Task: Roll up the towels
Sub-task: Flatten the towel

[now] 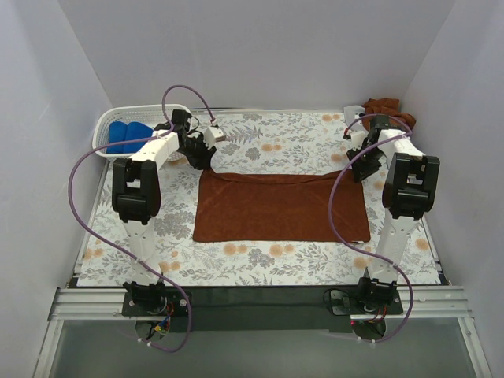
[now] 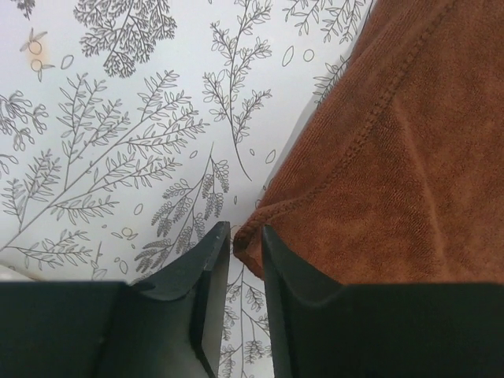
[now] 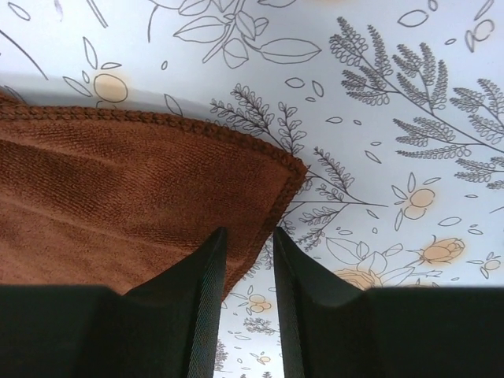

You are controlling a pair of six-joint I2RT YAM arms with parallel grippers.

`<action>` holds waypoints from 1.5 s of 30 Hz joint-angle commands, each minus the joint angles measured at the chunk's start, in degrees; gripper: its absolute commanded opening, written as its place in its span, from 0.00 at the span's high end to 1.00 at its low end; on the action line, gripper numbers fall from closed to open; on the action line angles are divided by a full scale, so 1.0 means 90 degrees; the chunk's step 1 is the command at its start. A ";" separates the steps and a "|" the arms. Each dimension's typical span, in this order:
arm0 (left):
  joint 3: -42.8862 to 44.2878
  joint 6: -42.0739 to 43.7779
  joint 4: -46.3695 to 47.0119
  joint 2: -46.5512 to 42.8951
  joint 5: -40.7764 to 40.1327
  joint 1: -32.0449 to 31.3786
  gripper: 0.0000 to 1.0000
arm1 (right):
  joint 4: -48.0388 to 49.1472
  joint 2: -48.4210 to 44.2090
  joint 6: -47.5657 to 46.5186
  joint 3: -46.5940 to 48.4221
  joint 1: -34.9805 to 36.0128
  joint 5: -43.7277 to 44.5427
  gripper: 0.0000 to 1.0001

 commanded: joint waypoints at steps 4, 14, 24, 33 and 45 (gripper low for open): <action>0.0268 0.0116 0.0124 -0.0115 0.0151 0.0040 0.93 | 0.0247 0.0097 0.0061 -0.0004 0.0005 0.0326 0.69; 0.0219 -0.0216 0.0554 -0.0203 -0.0649 0.0157 1.00 | 0.0569 0.0273 0.0403 0.0152 0.0005 0.0746 0.71; 0.0238 -0.0655 0.0808 -0.0096 -0.1023 0.0158 0.80 | 0.0697 -0.0124 0.0569 0.0318 0.0005 0.0195 0.61; -0.0042 -0.0725 0.0370 -0.1080 -0.0494 0.0148 0.57 | 0.0278 -0.1376 -0.0046 -0.0042 0.0005 -0.0044 0.50; -0.2875 0.0594 -0.0989 -0.2710 0.0240 -0.0262 0.76 | -0.0710 -0.3368 -0.1364 -0.3916 0.0444 -0.0016 0.74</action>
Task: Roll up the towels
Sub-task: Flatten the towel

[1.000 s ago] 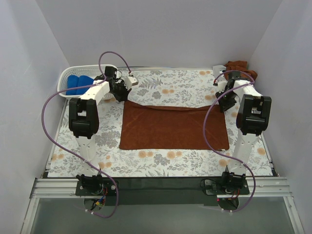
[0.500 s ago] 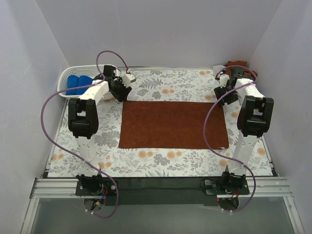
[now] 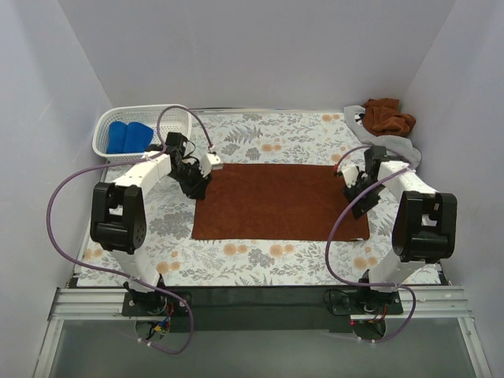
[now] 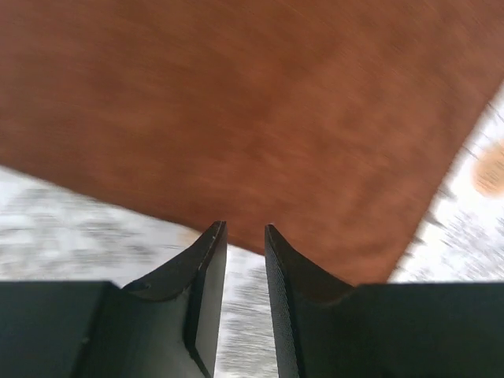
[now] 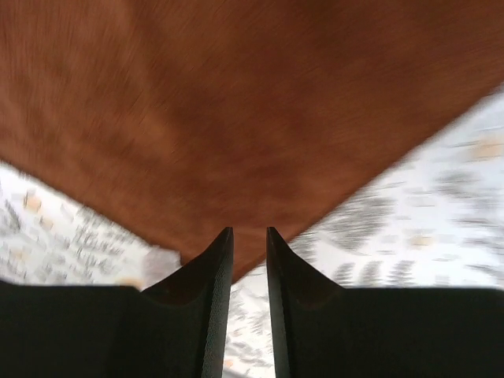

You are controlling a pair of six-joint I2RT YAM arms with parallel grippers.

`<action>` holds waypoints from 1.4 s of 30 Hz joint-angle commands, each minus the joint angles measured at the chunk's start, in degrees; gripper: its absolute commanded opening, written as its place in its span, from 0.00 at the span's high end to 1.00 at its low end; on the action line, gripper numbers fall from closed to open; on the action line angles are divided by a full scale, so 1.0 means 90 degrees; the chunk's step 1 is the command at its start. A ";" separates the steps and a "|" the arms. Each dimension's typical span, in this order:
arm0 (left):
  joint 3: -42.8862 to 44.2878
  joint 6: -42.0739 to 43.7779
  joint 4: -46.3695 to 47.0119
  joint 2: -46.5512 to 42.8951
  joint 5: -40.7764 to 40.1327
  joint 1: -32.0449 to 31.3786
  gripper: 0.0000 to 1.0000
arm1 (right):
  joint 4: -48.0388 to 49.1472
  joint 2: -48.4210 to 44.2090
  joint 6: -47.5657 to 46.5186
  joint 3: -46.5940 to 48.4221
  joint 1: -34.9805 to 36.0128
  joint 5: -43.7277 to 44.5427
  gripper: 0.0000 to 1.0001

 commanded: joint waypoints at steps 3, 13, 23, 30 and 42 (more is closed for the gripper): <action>-0.1229 0.0436 -0.0355 -0.0867 0.0139 -0.0248 0.77 | -0.0321 -0.0502 -0.0542 -0.1192 0.0112 0.0316 0.76; -0.2364 0.0104 0.0329 -0.1142 -0.0427 -0.0453 0.81 | 0.0783 -0.0317 -0.0444 -0.2257 0.0112 0.1194 0.81; -0.2636 0.0133 0.0496 -0.0829 -0.0964 -0.0454 0.87 | 0.1008 -0.0083 -0.0366 -0.2326 0.0112 0.1487 0.81; -0.3203 0.0768 -0.0120 -0.1337 -0.1501 -0.0463 0.92 | 0.1047 -0.0063 -0.0580 -0.2560 0.0102 0.1820 0.82; -0.2551 0.0720 -0.0569 -0.1191 -0.0926 -0.0463 0.77 | 0.0111 -0.0618 -0.0816 -0.2493 0.0307 0.0951 0.72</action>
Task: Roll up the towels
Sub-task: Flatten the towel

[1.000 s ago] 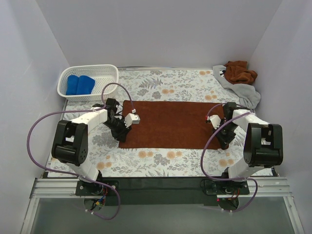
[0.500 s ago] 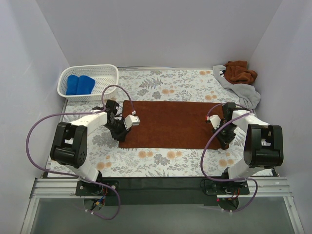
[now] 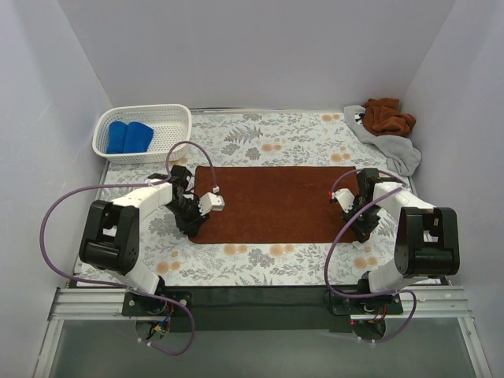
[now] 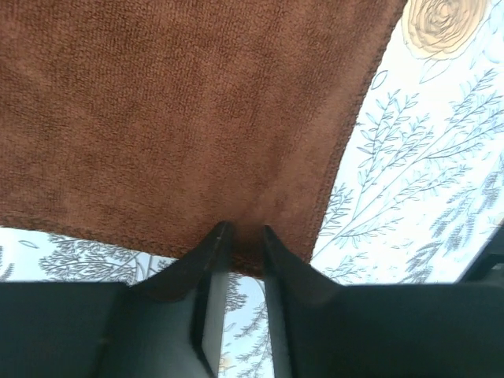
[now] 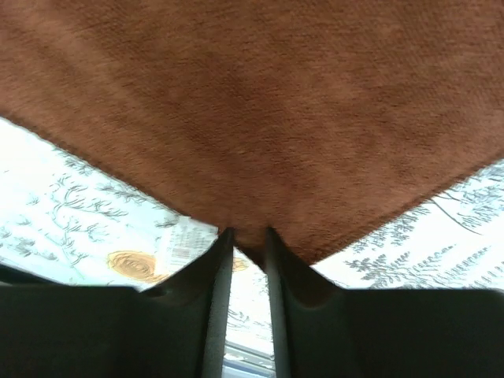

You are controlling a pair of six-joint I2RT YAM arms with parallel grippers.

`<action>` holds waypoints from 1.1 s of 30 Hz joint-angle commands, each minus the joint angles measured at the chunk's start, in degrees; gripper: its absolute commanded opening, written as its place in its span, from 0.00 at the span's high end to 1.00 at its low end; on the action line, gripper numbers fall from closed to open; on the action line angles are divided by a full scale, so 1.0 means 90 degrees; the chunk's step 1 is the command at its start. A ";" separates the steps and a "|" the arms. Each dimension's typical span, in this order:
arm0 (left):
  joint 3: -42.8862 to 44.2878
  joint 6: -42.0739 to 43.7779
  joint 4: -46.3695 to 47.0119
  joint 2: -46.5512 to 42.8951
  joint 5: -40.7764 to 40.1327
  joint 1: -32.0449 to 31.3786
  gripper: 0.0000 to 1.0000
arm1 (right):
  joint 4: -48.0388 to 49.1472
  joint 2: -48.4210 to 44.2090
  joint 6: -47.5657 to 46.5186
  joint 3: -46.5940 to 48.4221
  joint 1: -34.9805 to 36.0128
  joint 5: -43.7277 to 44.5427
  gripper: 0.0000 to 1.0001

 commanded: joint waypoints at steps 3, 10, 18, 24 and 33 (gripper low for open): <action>0.0935 -0.0073 -0.0626 0.0274 0.0283 0.0003 0.70 | -0.0578 0.0038 -0.0138 0.0505 -0.0096 -0.0552 0.56; 0.2653 -0.0239 -0.0608 0.0596 0.0595 0.0110 0.58 | -0.0863 0.0261 0.0234 0.2723 -0.0232 -0.1265 0.11; 0.4410 -0.0882 0.0048 0.1776 0.0996 0.0598 0.52 | -0.0629 0.2360 0.0985 0.5468 -0.0731 -0.1354 0.45; 0.5223 -0.1313 0.0272 0.2549 0.0870 0.0687 0.56 | -0.0521 0.3825 0.1386 0.6992 -0.0760 -0.1032 0.58; 0.5712 -0.1499 0.0409 0.3145 0.0664 0.0687 0.57 | -0.0472 0.4861 0.1670 0.7609 -0.0760 -0.1129 0.60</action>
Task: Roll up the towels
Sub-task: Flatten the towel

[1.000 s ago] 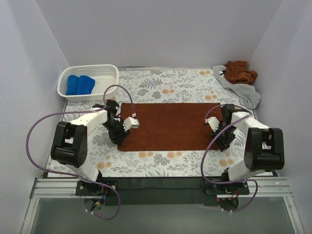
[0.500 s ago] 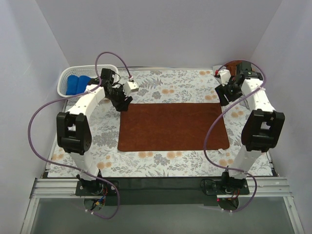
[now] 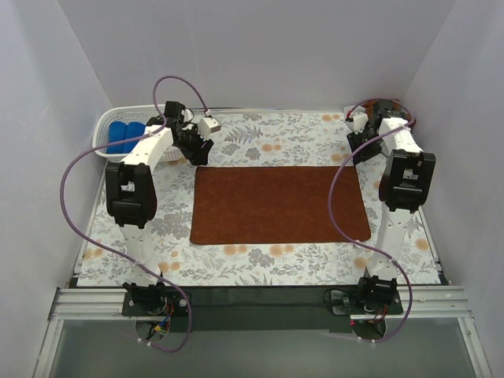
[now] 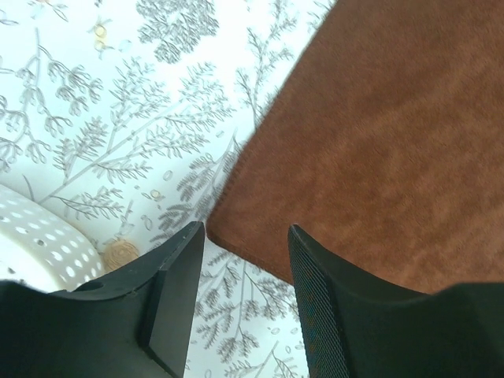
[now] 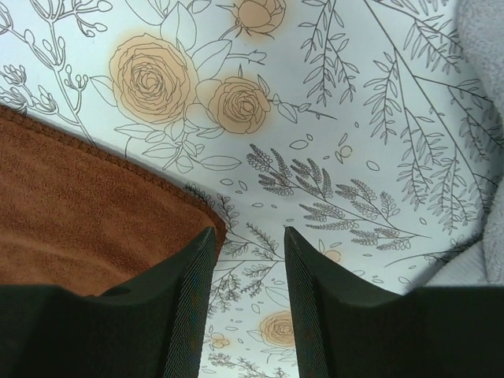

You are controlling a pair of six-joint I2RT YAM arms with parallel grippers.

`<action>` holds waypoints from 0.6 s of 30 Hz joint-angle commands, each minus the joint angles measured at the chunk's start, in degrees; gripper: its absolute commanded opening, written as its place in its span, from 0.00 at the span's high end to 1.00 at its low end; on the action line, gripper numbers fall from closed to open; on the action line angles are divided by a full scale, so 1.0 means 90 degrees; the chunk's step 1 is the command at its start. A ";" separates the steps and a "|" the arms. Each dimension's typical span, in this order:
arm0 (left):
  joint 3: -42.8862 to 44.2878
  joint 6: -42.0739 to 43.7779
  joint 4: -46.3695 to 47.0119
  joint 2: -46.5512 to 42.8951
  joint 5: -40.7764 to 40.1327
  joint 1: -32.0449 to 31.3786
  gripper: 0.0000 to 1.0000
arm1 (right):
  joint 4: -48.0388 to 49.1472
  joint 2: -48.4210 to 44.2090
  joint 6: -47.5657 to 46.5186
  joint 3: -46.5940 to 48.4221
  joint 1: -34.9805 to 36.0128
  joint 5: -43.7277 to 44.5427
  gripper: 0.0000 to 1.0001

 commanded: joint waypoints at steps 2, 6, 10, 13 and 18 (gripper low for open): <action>0.0491 -0.0139 0.0118 0.0200 -0.0035 -0.0027 0.56 | -0.0023 0.0189 0.0232 0.0287 0.0020 -0.0150 0.61; 0.0705 -0.0178 0.0059 0.0405 -0.0113 -0.0027 0.56 | -0.0013 0.0297 0.0271 0.0180 0.0020 -0.0268 0.66; 0.0823 -0.0168 -0.0010 0.0571 -0.0191 -0.0027 0.55 | -0.0023 0.0327 0.0291 0.0082 0.0020 -0.0375 0.75; 0.0901 -0.0168 -0.0019 0.0727 -0.0387 -0.0027 0.55 | -0.0013 0.0268 0.0291 -0.0016 0.0020 -0.0482 0.84; 0.0902 -0.0178 -0.0039 0.0883 -0.0728 -0.0027 0.55 | -0.0033 0.0151 0.0310 -0.0114 0.0020 -0.0531 0.99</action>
